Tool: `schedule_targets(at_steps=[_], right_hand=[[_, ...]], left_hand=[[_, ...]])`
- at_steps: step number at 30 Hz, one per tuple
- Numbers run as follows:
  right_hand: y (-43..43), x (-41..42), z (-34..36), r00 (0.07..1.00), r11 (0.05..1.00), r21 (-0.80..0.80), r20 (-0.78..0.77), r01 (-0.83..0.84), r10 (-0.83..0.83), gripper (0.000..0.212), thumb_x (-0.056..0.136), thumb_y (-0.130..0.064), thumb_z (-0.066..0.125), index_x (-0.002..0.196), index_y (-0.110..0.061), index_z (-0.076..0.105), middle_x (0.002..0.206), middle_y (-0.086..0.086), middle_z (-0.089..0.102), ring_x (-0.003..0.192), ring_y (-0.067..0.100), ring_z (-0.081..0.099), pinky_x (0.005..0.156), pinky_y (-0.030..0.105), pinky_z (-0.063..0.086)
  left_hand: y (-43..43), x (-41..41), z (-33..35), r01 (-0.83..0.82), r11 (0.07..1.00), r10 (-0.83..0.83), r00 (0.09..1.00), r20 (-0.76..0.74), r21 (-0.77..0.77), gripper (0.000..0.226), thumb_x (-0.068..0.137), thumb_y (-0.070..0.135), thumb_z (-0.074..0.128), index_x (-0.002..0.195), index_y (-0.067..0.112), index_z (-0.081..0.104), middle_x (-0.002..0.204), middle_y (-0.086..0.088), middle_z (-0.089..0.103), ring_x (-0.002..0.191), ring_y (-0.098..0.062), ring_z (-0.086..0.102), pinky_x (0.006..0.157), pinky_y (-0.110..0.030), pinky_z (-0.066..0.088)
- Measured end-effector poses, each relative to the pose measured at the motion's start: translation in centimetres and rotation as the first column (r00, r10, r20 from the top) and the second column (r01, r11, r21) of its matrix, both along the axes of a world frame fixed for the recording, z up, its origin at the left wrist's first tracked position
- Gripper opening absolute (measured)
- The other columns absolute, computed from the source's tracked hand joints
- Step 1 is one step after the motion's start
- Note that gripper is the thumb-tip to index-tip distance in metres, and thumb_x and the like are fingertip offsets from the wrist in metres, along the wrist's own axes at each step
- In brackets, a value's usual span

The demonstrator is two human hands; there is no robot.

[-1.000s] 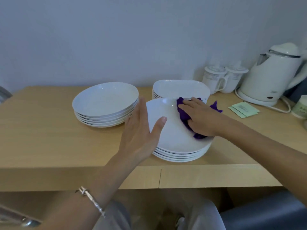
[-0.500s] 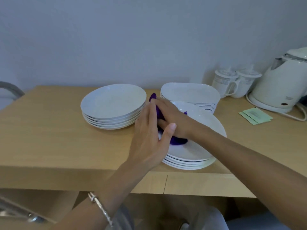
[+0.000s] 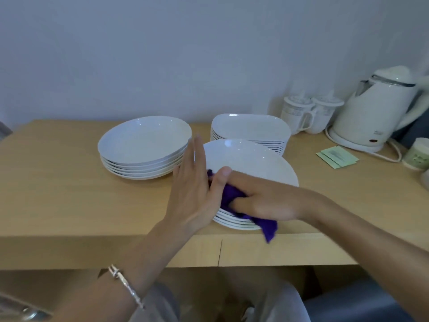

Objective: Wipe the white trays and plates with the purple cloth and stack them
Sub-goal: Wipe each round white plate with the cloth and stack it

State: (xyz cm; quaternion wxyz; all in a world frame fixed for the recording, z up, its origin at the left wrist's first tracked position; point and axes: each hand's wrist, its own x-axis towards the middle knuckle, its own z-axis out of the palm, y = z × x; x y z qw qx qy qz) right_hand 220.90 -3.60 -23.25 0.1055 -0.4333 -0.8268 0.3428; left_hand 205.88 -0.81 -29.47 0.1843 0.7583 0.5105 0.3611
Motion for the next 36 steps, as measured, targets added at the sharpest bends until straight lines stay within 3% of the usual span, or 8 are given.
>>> schedule_targets(at_steps=[4, 9, 16, 21, 25, 30, 32, 36], right_hand=[[5.4, -3.3, -2.4, 0.984, 0.974, 0.223, -0.179, 0.038, 0.002, 0.008, 0.085, -0.004, 0.048, 0.092, -0.007, 0.05, 0.086, 0.001, 0.054, 0.076, 0.013, 0.05, 0.069, 0.03, 0.043], [9.3, -0.3, -4.2, 0.919, 0.872, 0.417, 0.174, 0.257, -0.354, 0.062, 0.093, -0.017, 0.046, 0.15, -0.012, 0.021, 0.157, 0.007, 0.018, 0.143, 0.025, 0.016, 0.117, 0.036, 0.017], [5.1, 4.8, -2.6, 0.78, 0.796, 0.539, 0.359, 0.275, -0.512, 0.05, 0.083, -0.025, 0.053, 0.133, -0.024, 0.05, 0.131, -0.004, 0.051, 0.118, 0.021, 0.047, 0.089, 0.038, 0.044], [2.9, 5.1, -0.3, 0.828, 0.765, 0.415, 0.048, 0.492, -0.559, 0.016, 0.078, -0.015, 0.055, 0.09, -0.027, 0.058, 0.09, -0.008, 0.058, 0.086, 0.019, 0.053, 0.067, 0.027, 0.042], [1.2, 5.1, 2.9, 0.818, 0.744, 0.353, -0.136, 0.567, -0.559, 0.036, 0.08, -0.013, 0.056, 0.112, -0.027, 0.063, 0.098, -0.008, 0.062, 0.08, 0.005, 0.056, 0.061, 0.009, 0.042], [-0.7, 5.0, 6.0, 0.788, 0.709, 0.344, -0.294, 0.616, -0.541, 0.042, 0.079, -0.013, 0.056, 0.115, -0.033, 0.063, 0.088, -0.022, 0.062, 0.073, -0.008, 0.059, 0.058, 0.004, 0.042], [-1.5, 4.9, 7.4, 0.743, 0.641, 0.377, -0.379, 0.669, -0.553, 0.044, 0.078, -0.014, 0.056, 0.117, -0.034, 0.063, 0.088, -0.025, 0.061, 0.076, -0.005, 0.059, 0.066, 0.009, 0.044], [-2.6, 5.1, 9.5, 0.654, 0.512, 0.415, -0.566, 0.752, -0.502, 0.043, 0.077, -0.013, 0.055, 0.113, -0.034, 0.064, 0.086, -0.024, 0.063, 0.078, -0.006, 0.059, 0.071, 0.006, 0.044]], left_hand=[[0.3, 0.0, -0.1, 0.008, 0.999, -0.007, 1.0, 0.018, -0.05, 0.081, 0.077, 0.074, 0.01, 0.141, 0.035, -0.023, 0.159, 0.009, -0.014, 0.145, -0.003, -0.01, 0.121, -0.036, 0.006], [0.5, -0.4, 0.3, -0.037, 0.998, 0.014, 0.931, -0.365, -0.057, 0.095, 0.075, 0.073, -0.003, 0.153, 0.019, 0.005, 0.161, 0.001, -0.002, 0.146, -0.01, -0.01, 0.119, -0.034, -0.003], [-1.0, -0.2, 3.6, 0.283, 0.947, -0.292, 0.547, -0.784, -0.155, 0.083, 0.087, 0.068, 0.005, 0.151, 0.019, 0.021, 0.161, 0.001, 0.007, 0.147, -0.01, -0.002, 0.117, -0.034, -0.005], [-1.4, 0.7, 3.5, 0.455, 0.869, -0.415, 0.455, -0.788, -0.195, 0.064, 0.095, 0.059, 0.01, 0.125, 0.021, 0.051, 0.137, 0.004, 0.047, 0.131, -0.013, 0.038, 0.105, -0.038, 0.035], [-1.7, 1.0, 3.2, 0.518, 0.849, -0.351, 0.403, -0.845, -0.106, 0.055, 0.101, 0.048, 0.012, 0.126, 0.021, 0.053, 0.135, 0.006, 0.052, 0.124, -0.014, 0.049, 0.087, -0.034, 0.046], [-1.3, 1.2, 4.8, 0.52, 0.771, -0.134, 0.697, -0.705, 0.368, 0.056, 0.1, 0.04, 0.024, 0.071, 0.016, 0.065, 0.053, 0.005, 0.058, 0.04, -0.019, 0.051, 0.04, -0.023, 0.022], [-1.1, 1.7, 6.7, 0.412, 0.789, -0.127, 0.835, -0.535, 0.456, 0.047, 0.1, 0.036, 0.034, 0.072, 0.012, 0.063, 0.053, 0.0, 0.056, 0.048, -0.025, 0.054, 0.046, -0.028, 0.031], [0.0, 1.8, 10.4, 0.142, 0.969, -0.161, 0.983, 0.084, 0.202, 0.042, 0.101, 0.03, 0.041, 0.066, 0.01, 0.052, 0.062, -0.005, 0.041, 0.059, -0.019, 0.039, 0.059, -0.032, 0.027]])
